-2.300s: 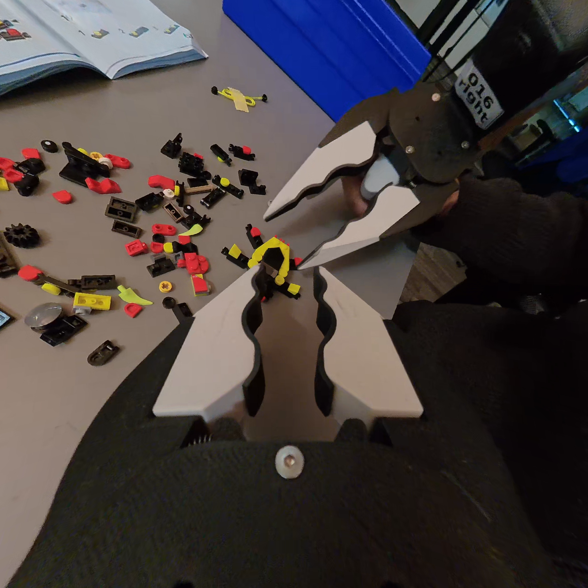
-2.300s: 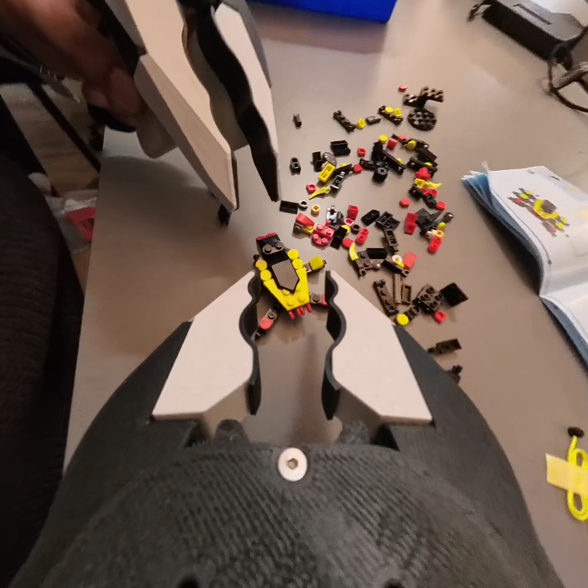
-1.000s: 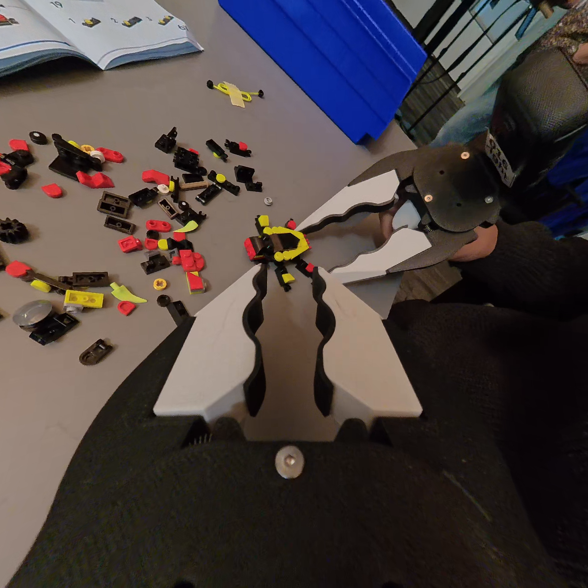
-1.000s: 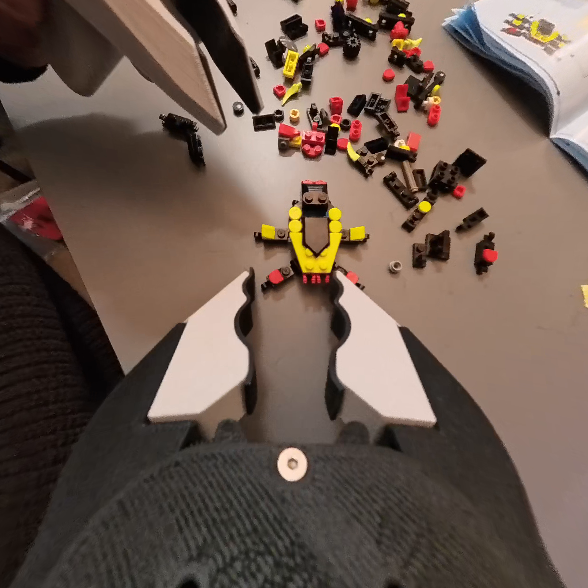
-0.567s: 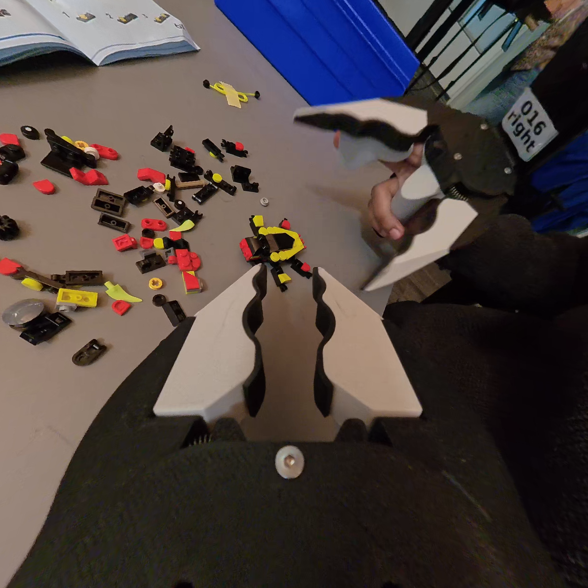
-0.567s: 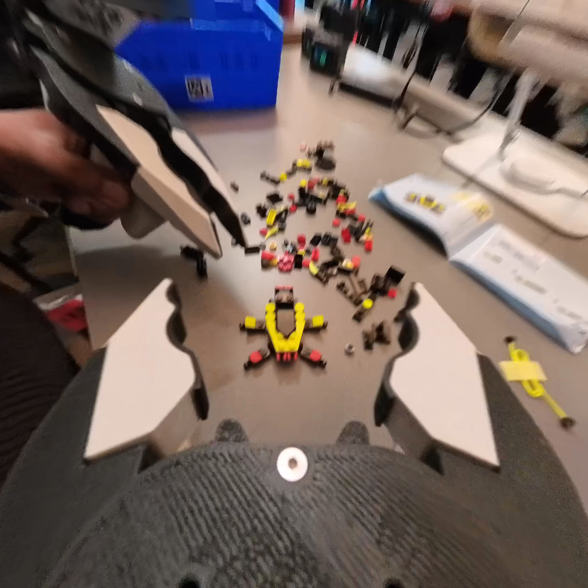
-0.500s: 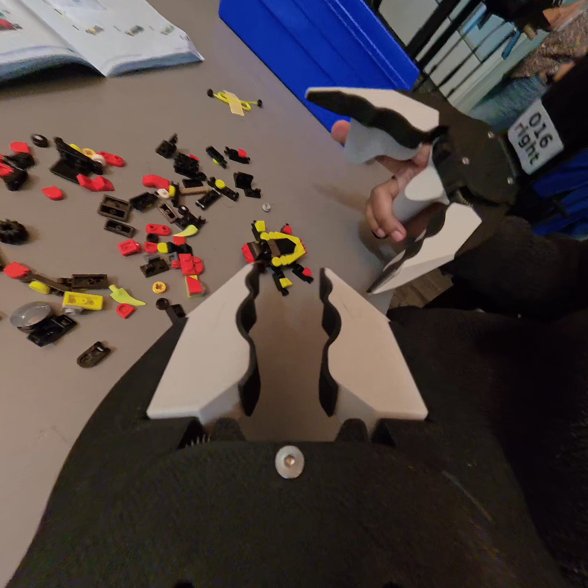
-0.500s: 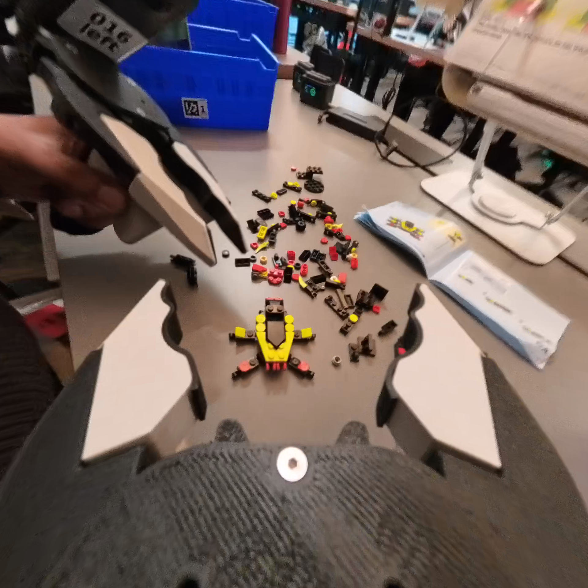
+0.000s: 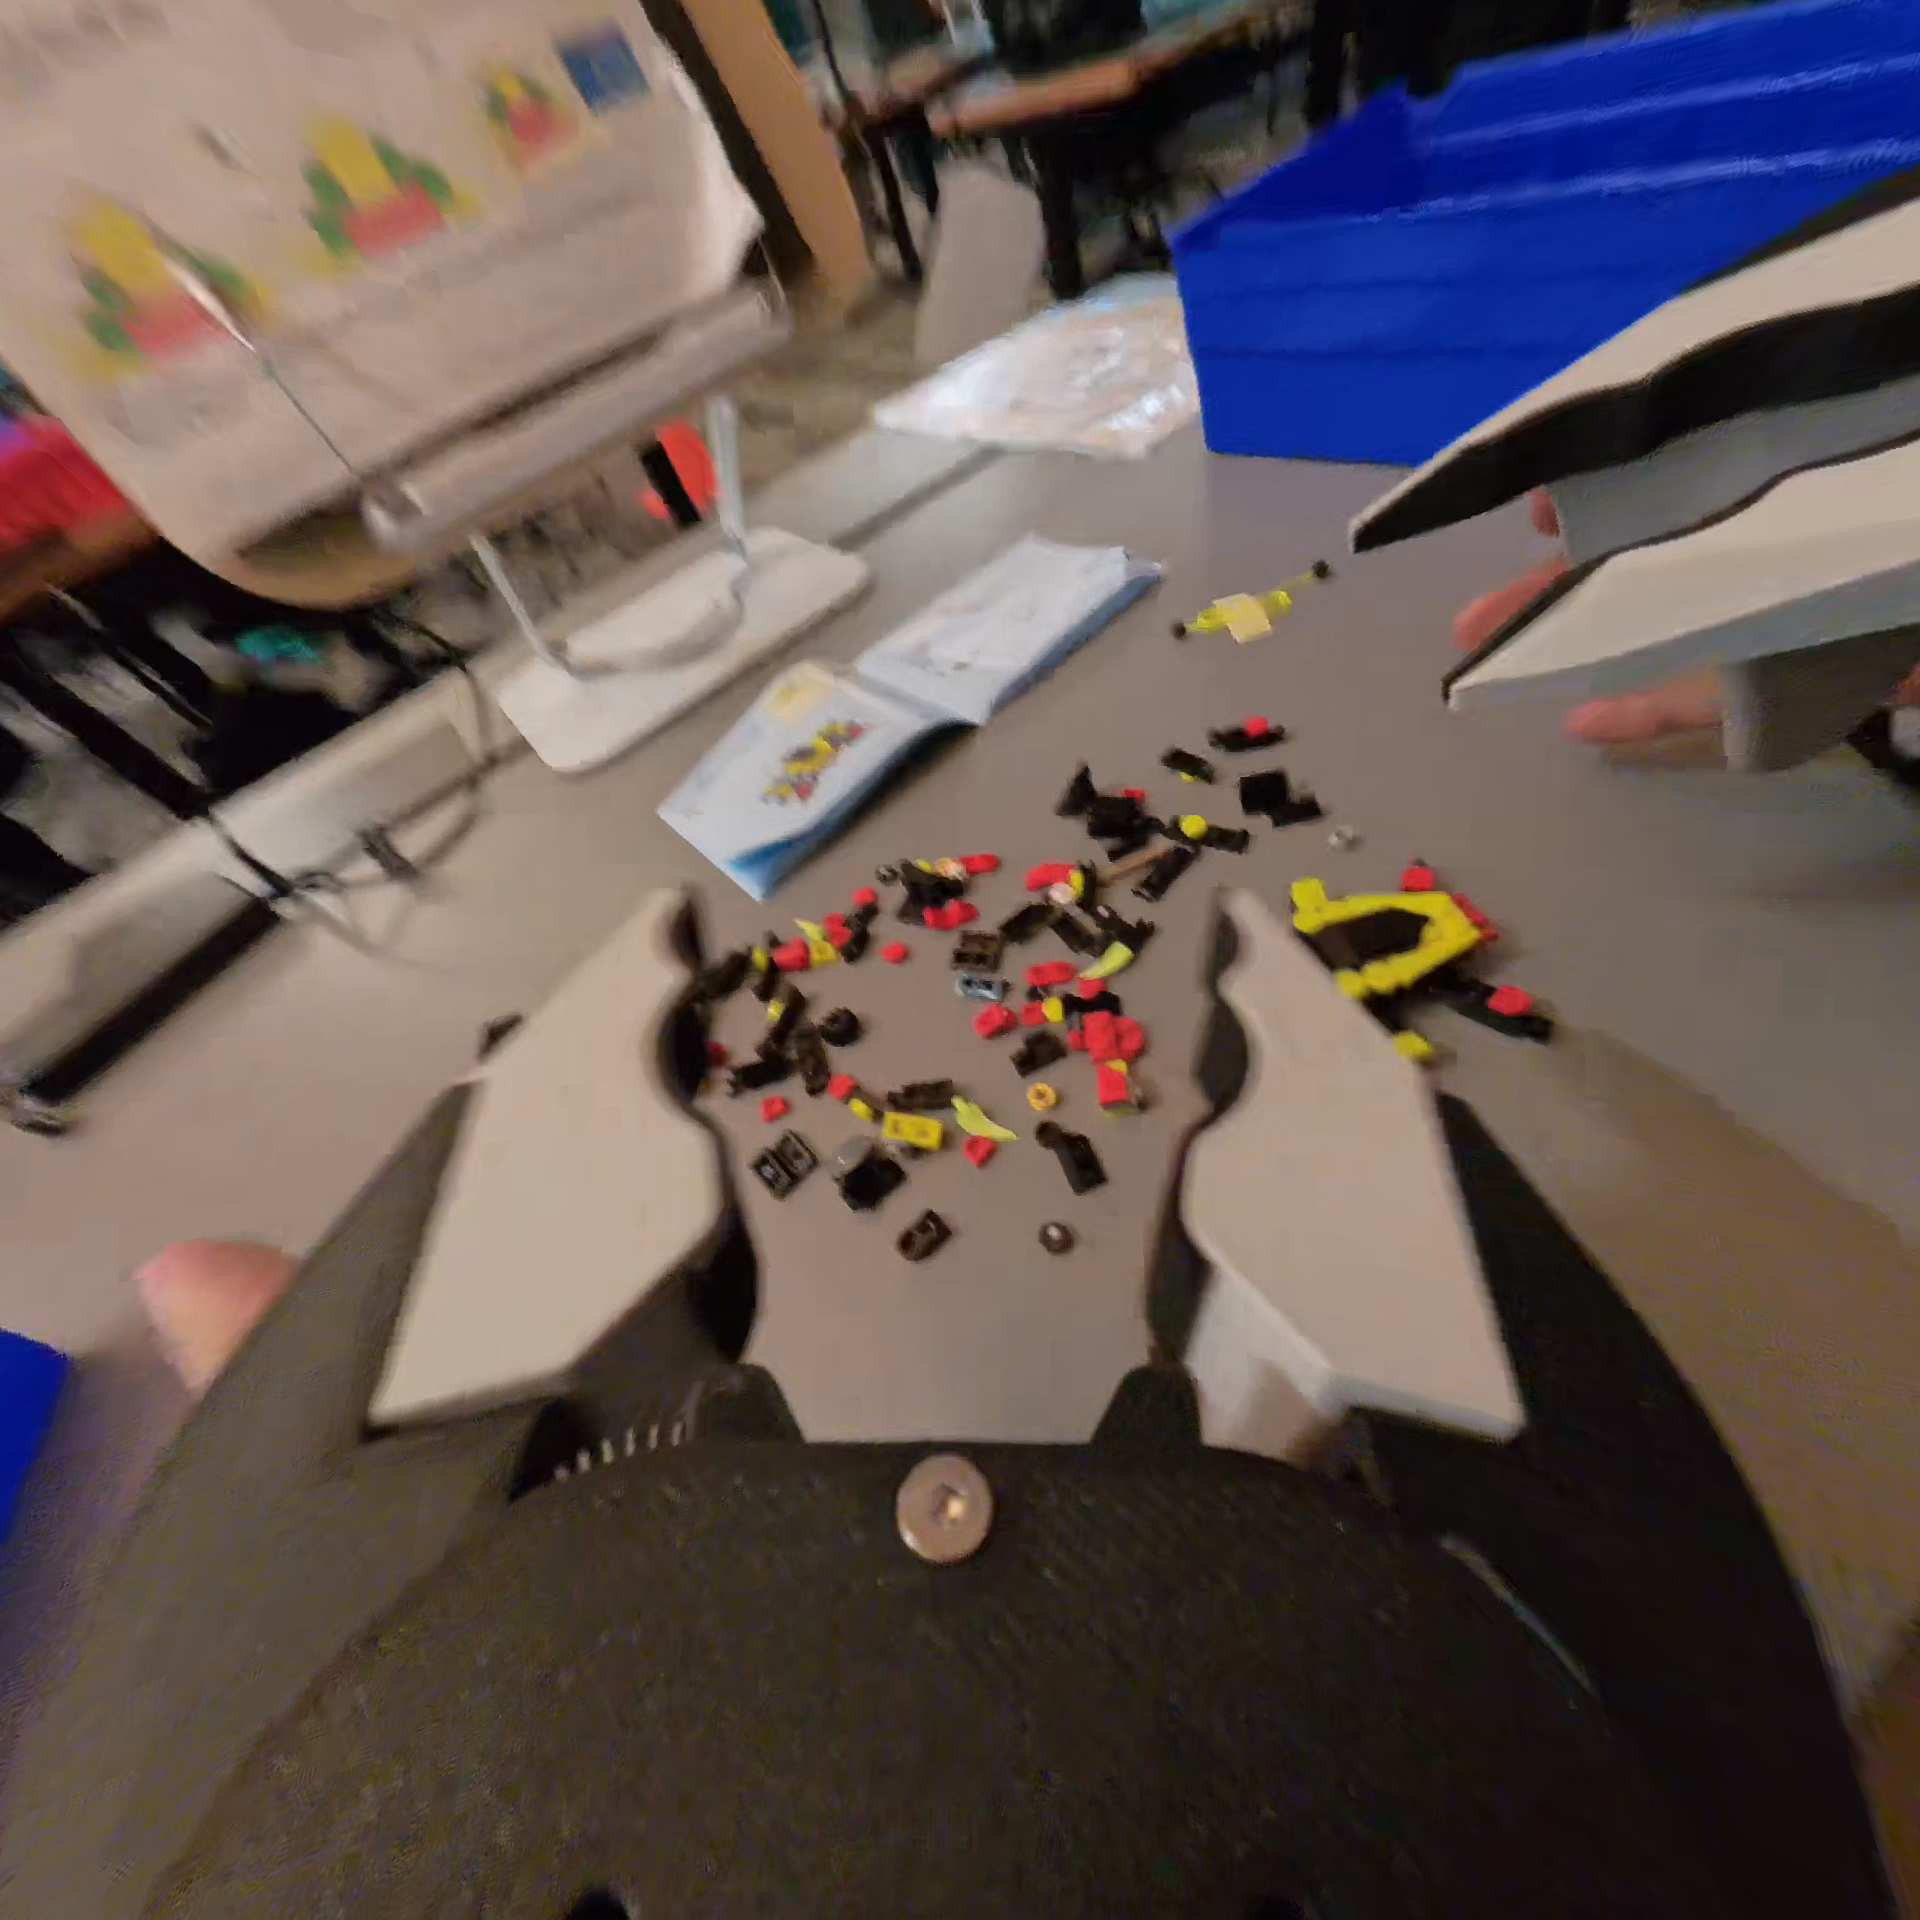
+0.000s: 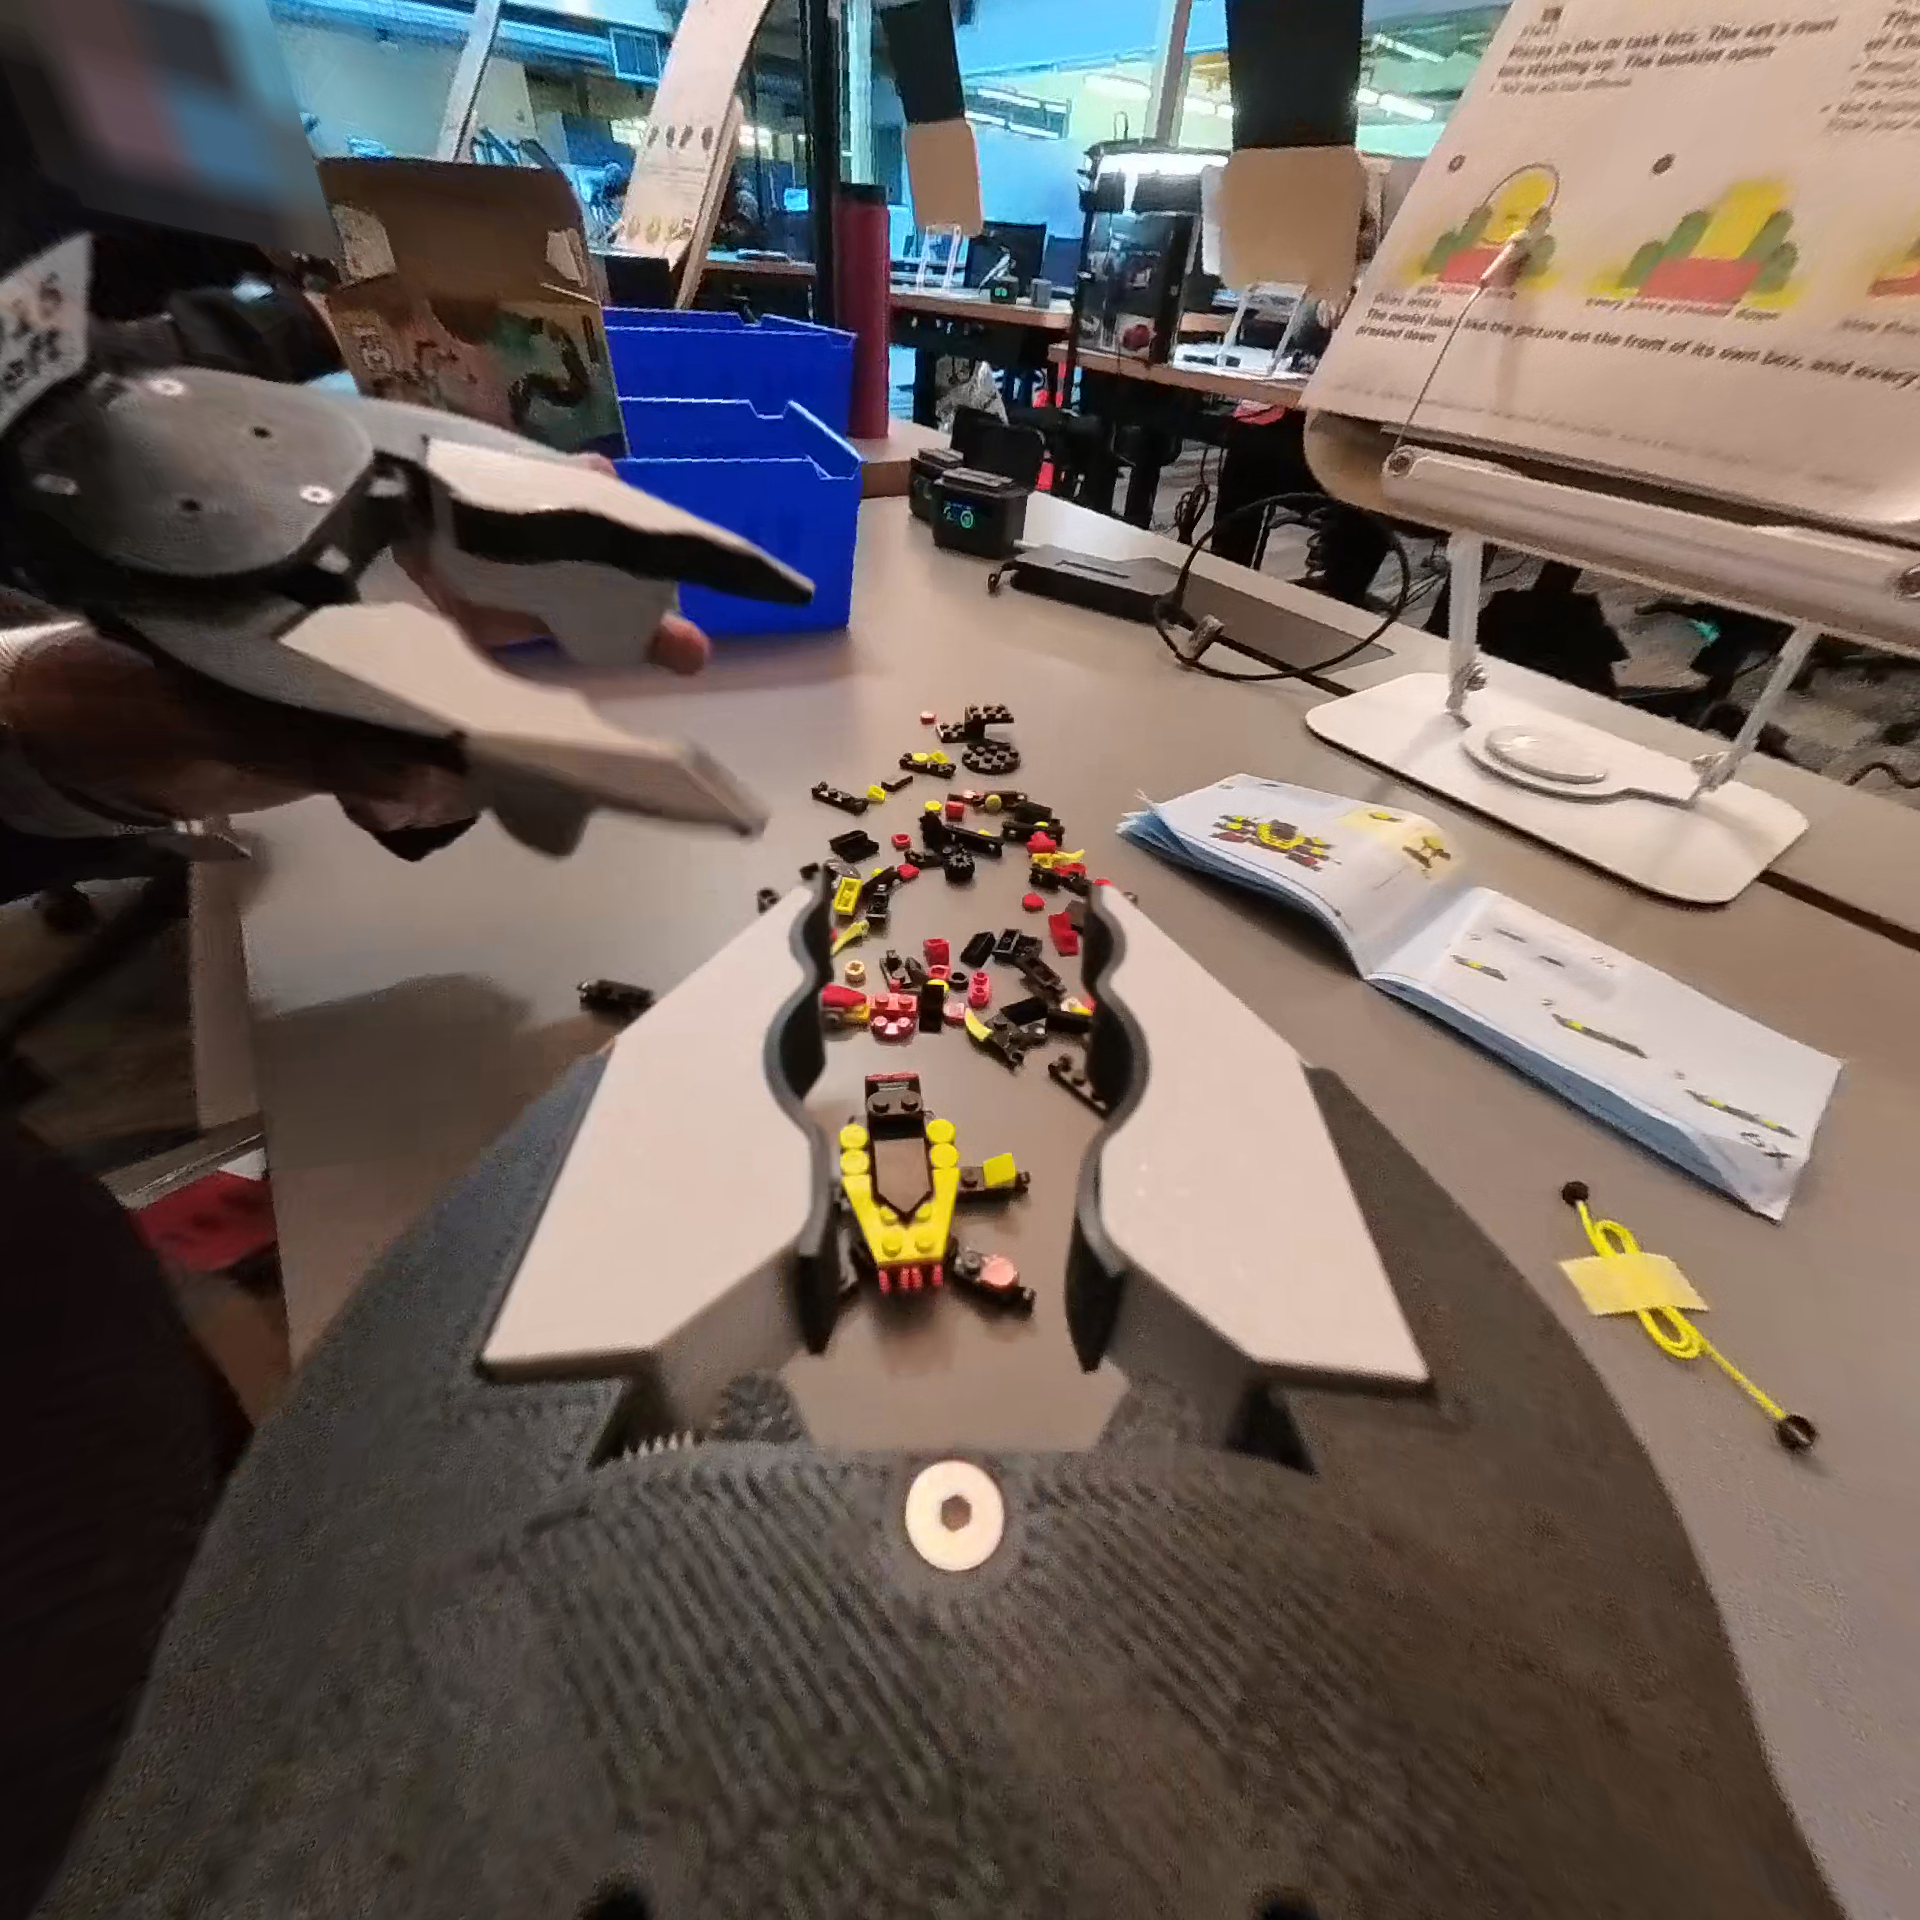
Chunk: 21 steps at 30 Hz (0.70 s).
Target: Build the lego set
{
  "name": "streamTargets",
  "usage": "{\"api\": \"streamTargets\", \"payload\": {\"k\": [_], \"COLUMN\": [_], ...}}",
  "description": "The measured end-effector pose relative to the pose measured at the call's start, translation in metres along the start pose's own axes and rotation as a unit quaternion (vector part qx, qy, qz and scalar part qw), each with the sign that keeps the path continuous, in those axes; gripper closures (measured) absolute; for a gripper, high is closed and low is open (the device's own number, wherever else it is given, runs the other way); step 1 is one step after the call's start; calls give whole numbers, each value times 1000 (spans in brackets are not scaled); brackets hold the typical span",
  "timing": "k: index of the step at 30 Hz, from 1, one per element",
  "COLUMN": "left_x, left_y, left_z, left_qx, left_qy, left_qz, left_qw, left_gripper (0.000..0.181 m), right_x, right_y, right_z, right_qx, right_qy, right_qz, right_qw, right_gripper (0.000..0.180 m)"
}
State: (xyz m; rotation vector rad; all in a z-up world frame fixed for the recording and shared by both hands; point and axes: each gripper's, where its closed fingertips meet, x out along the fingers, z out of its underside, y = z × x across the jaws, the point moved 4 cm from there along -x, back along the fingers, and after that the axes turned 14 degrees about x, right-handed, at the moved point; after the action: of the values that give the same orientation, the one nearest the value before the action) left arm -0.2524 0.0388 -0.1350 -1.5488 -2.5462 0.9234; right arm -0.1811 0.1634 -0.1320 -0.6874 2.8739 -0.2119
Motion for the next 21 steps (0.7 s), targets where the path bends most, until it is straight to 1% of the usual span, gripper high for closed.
{"api": "streamTargets", "payload": {"k": [1,2,3,4,6,7,9,10,11,12,13,14,15,16,17,19,21], "left_x": [-4,-9,-10,-8,-4,-3,-3,-4,-5,-7,-8,-9,-10,-12,-12,-8,-4], "left_y": [-3,-9,-9,-3,14,22,29,31,34,40,48,54,60,64,63,58,55], "left_z": [-3,-7,-8,-7,-7,-9,-14,-17,-20,-23,-25,-26,-29,-32,-34,-30,-19], "left_qx": [9,9,17,27,7,-16,-89,-130,-170,-198,-210,-215,-219,-223,-233,-262,-269], "left_qy": [26,55,61,49,39,49,63,74,82,88,86,87,96,103,106,100,69], "left_qz": [-37,-83,-102,-84,-22,6,49,73,99,135,169,193,211,224,226,210,212], "left_qw": [999,995,993,995,999,999,993,986,977,967,959,953,948,943,940,937,937], "left_gripper": [127,154,159,157,144,145,162,180,181,181,181,181,181,181,181,181,181], "right_x": [-1,-2,-2,0,2,2,1,0,-1,-2,-3,-5,-6,-7,-7,-7,-7], "right_y": [0,-2,-4,-7,-12,-15,-15,-13,-11,-7,-4,-2,0,1,2,4,8], "right_z": [0,1,2,4,10,12,12,11,10,8,7,7,7,8,9,14,18], "right_qx": [-7,-6,13,46,112,132,155,159,152,137,115,93,78,67,58,38,24], "right_qy": [3,3,-3,-19,-70,-88,-104,-100,-92,-81,-73,-68,-67,-68,-71,-80,-83], "right_qz": [1,-1,-9,-19,-49,-66,-87,-89,-94,-91,-87,-82,-75,-70,-65,-55,-40], "right_qw": [1000,1000,1000,999,990,985,979,978,980,983,987,990,992,993,994,995,995], "right_gripper": [139,148,160,167,163,161,155,144,150,150,157,160,159,152,143,143,142]}}
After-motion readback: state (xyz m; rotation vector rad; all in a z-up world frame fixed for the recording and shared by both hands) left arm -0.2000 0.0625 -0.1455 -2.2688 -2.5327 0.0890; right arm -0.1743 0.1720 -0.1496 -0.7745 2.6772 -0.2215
